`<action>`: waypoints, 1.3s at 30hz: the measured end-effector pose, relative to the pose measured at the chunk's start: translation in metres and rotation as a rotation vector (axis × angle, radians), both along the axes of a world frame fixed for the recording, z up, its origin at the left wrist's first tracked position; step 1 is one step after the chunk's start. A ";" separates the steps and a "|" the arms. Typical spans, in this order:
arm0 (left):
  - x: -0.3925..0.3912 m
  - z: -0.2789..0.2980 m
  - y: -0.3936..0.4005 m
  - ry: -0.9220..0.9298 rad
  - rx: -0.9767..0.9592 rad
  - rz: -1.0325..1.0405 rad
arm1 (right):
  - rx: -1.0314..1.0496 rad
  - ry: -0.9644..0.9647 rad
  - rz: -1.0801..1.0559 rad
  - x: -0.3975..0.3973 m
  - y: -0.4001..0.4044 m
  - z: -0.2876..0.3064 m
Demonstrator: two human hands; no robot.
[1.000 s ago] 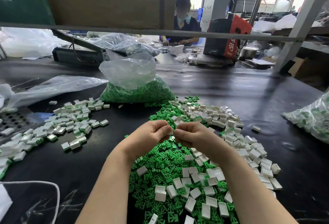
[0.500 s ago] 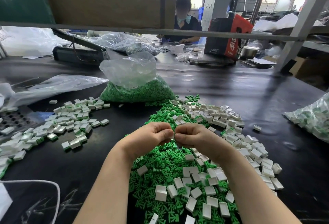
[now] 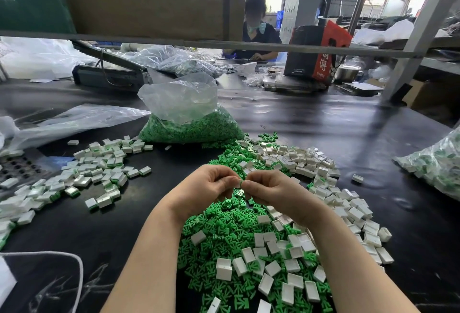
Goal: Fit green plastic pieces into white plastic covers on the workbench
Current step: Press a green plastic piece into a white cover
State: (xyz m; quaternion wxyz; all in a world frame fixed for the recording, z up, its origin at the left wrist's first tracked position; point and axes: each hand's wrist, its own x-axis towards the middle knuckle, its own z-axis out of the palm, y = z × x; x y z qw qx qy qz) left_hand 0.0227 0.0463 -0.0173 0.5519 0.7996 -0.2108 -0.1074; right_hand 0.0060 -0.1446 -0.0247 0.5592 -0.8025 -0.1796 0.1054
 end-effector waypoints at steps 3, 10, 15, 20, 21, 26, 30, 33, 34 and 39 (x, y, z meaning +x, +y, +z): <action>0.000 0.002 -0.001 0.028 -0.046 -0.002 | 0.074 0.020 -0.026 0.000 -0.002 0.000; -0.002 0.008 -0.003 -0.076 -0.069 0.021 | 0.402 0.334 0.072 -0.002 -0.006 -0.002; -0.002 0.009 -0.008 -0.130 -0.069 0.029 | 0.598 0.391 0.180 -0.003 0.001 -0.004; -0.001 0.010 -0.008 -0.140 -0.051 0.029 | 0.723 0.428 0.192 -0.002 0.009 -0.009; -0.001 0.010 -0.008 -0.138 -0.057 0.033 | 0.738 0.428 0.181 -0.002 0.010 -0.009; -0.003 0.012 -0.007 -0.165 -0.054 0.033 | 0.780 0.424 0.153 0.000 0.012 -0.011; -0.004 0.013 -0.007 -0.199 -0.047 0.022 | 0.795 0.416 0.137 0.000 0.012 -0.011; -0.005 0.014 -0.008 -0.200 -0.069 0.021 | 0.822 0.425 0.134 -0.001 0.010 -0.011; -0.005 0.014 -0.008 -0.199 -0.074 0.022 | 0.820 0.421 0.136 0.000 0.011 -0.011; -0.005 0.012 -0.008 -0.183 -0.099 0.029 | 0.792 0.431 0.157 -0.001 0.014 -0.009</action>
